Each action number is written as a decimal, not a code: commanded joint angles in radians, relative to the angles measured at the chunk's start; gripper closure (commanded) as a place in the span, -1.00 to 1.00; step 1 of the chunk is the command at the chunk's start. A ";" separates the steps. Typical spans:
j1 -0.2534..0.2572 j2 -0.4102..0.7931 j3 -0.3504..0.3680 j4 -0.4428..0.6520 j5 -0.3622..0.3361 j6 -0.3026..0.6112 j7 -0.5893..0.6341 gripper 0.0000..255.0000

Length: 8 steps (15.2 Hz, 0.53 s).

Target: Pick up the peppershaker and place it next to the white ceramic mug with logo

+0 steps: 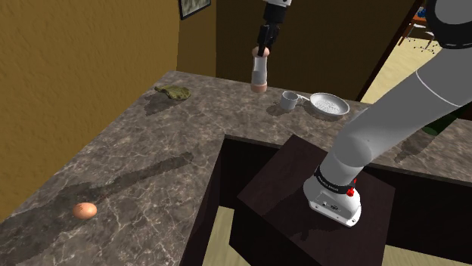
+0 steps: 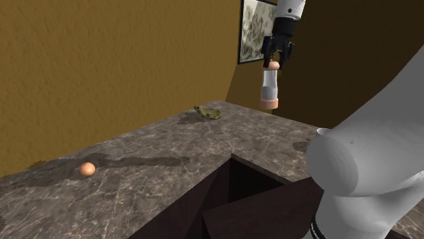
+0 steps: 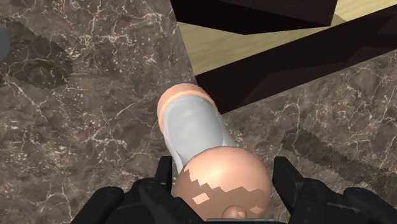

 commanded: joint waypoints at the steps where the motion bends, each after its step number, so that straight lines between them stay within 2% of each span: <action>1: -0.021 -0.007 -0.034 -0.006 -0.014 -0.008 -0.052 1.00; 8: -0.086 0.008 -0.150 0.026 -0.055 -0.044 -0.221 1.00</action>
